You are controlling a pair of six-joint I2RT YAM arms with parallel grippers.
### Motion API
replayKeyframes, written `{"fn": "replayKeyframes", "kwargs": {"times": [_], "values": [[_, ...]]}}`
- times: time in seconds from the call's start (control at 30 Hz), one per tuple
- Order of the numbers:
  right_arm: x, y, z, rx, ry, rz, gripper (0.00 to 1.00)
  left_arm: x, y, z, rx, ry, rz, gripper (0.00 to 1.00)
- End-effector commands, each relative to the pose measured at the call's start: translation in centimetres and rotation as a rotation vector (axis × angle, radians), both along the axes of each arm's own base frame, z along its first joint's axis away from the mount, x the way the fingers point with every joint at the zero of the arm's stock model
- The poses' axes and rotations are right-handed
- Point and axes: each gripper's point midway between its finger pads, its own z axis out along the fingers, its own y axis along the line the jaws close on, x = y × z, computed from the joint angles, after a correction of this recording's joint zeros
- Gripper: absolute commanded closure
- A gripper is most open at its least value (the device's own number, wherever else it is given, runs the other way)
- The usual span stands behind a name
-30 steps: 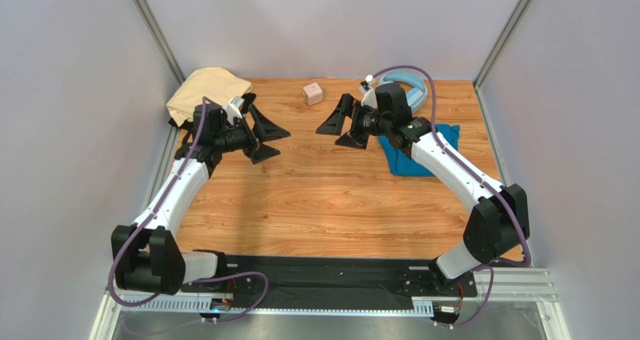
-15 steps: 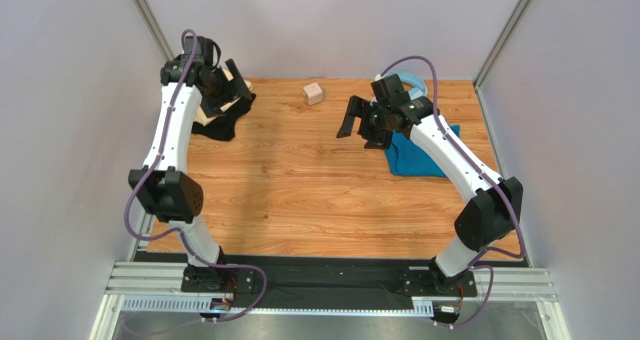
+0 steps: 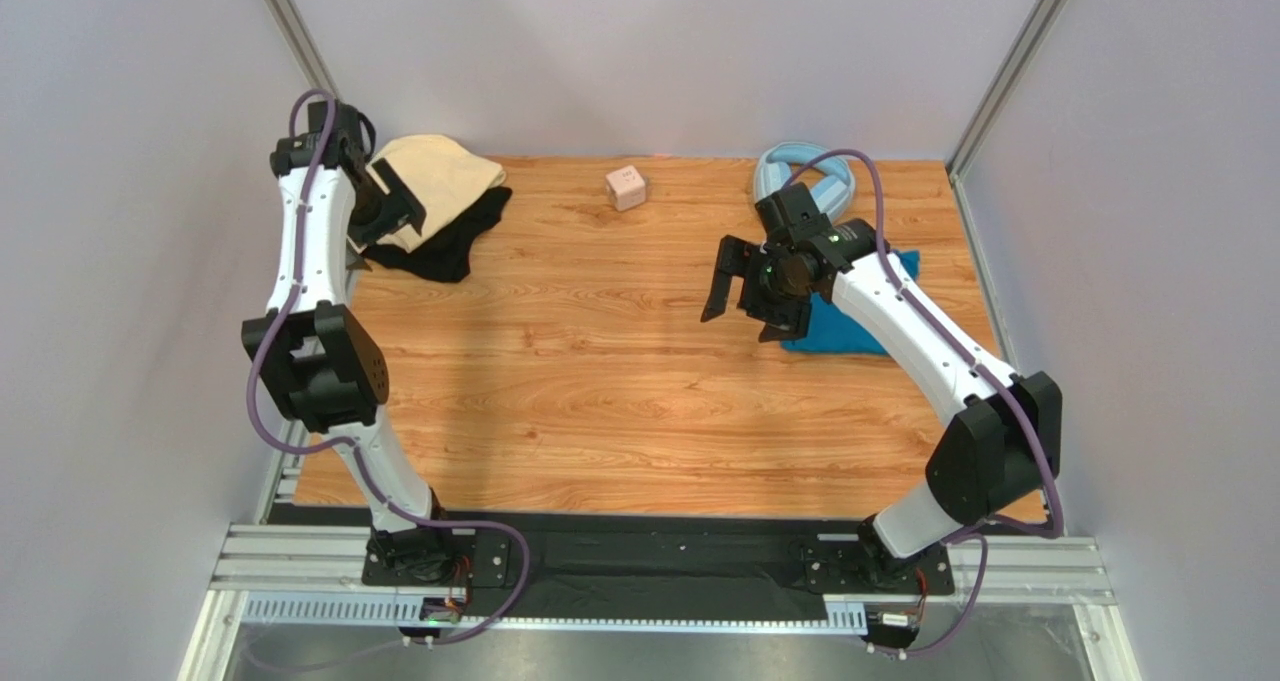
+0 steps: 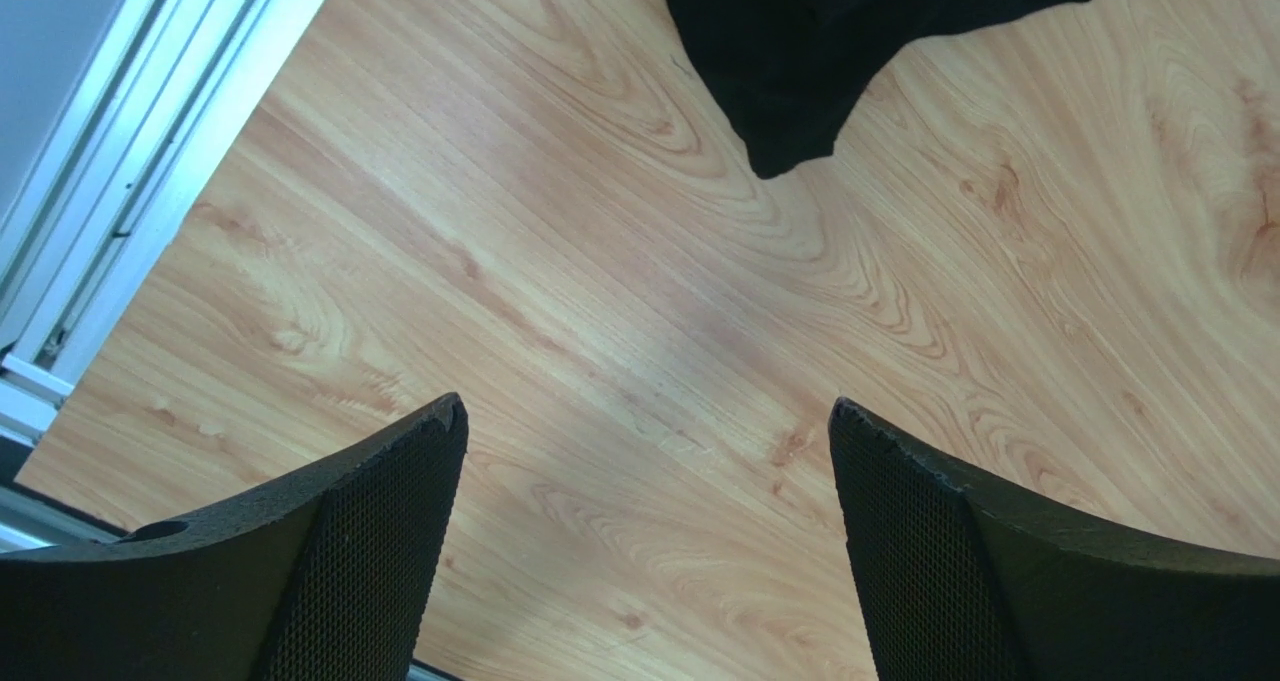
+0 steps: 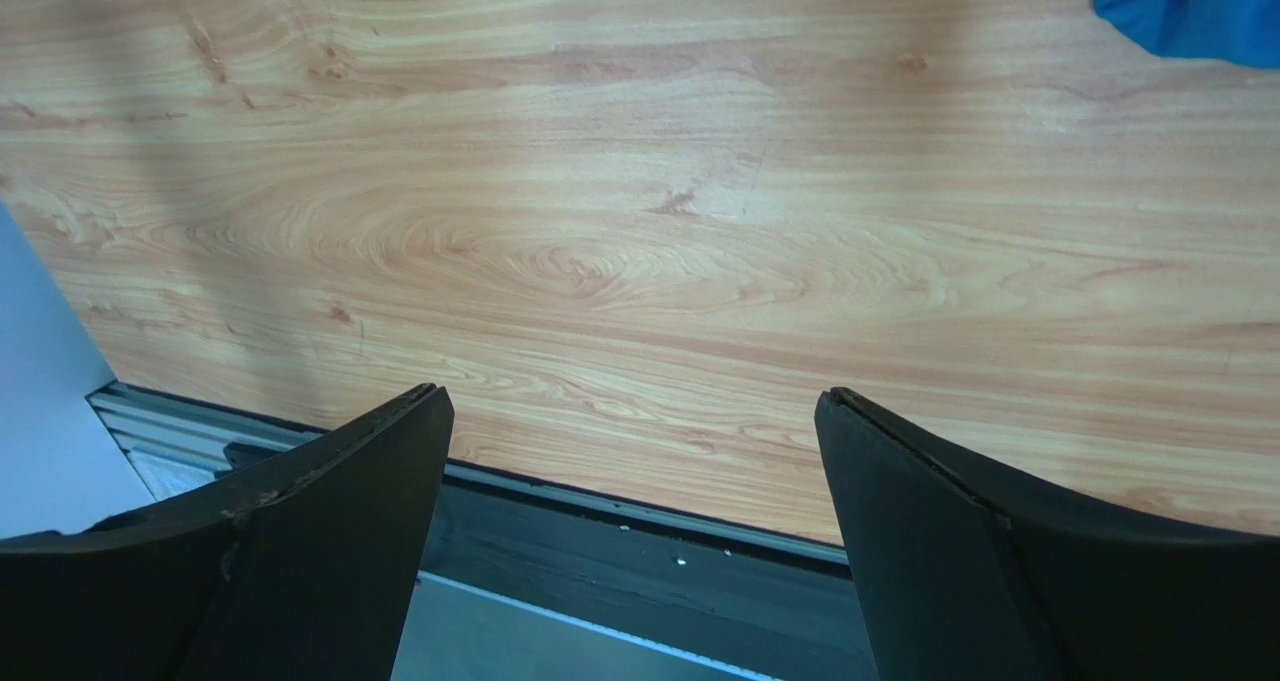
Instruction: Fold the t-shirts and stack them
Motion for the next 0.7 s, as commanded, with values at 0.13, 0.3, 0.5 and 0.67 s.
{"fn": "replayKeyframes", "kwargs": {"times": [0.13,0.3,0.5,0.67], "values": [[-0.5,-0.2,0.8,0.028,-0.048,0.021,0.00,-2.3,-3.7,-1.1,-0.016,-0.023,-0.064,0.06],[0.9,0.1,0.5,0.005,-0.061,0.057,0.00,-3.8,-7.2,0.7,0.011,-0.129,-0.178,0.06],[7.9,-3.7,2.6,-0.023,-0.152,-0.001,0.00,-2.1,-12.7,3.9,-0.101,-0.332,-0.310,0.06],[15.3,-10.1,4.3,-0.008,-0.266,-0.179,0.00,-0.9,-17.6,7.6,-0.170,-0.534,-0.432,0.05]]}}
